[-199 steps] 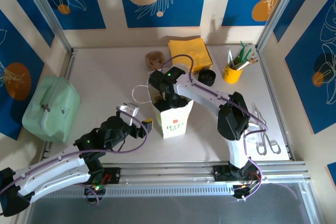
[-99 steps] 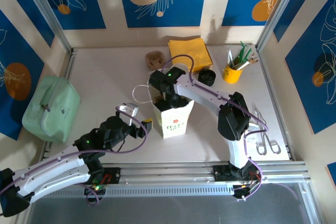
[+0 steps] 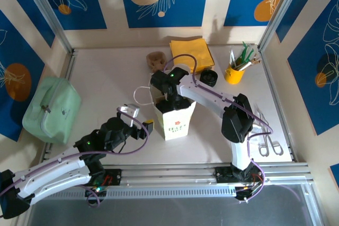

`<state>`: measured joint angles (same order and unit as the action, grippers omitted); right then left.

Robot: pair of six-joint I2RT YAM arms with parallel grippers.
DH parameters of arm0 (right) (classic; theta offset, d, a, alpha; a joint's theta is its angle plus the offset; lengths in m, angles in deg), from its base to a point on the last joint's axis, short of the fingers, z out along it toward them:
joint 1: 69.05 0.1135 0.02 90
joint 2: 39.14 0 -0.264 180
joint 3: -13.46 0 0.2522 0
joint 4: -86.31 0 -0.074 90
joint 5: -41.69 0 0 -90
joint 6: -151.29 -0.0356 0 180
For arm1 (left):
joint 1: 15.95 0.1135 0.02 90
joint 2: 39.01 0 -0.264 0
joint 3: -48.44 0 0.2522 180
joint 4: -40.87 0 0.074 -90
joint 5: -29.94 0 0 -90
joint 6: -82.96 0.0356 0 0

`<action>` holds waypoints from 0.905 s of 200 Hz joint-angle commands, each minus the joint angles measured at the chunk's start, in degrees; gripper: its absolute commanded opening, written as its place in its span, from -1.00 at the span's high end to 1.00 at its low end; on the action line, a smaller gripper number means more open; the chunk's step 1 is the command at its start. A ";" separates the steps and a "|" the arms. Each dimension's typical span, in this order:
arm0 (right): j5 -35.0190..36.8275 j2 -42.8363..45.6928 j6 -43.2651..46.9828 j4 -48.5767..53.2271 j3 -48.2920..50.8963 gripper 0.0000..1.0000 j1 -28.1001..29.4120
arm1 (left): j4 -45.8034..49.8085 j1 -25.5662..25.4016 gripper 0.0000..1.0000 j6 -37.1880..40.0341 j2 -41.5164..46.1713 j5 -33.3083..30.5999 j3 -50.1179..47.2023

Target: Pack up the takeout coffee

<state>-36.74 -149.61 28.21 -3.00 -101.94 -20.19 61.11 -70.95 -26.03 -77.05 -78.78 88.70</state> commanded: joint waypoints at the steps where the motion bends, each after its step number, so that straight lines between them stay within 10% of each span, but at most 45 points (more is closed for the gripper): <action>1: 0.56 2.63 -0.83 1.16 -1.99 -0.95 0.62 | -0.33 -0.37 -0.90 0.19 0.52 -1.06 -0.36; 181: 0.00 0.58 -1.68 4.93 -7.05 -0.89 -0.41 | -0.26 -0.37 -0.90 0.88 0.26 -1.15 0.22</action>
<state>-35.69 -148.59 27.29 -0.58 -107.08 -20.19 61.13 -70.95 -26.01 -77.05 -78.80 88.70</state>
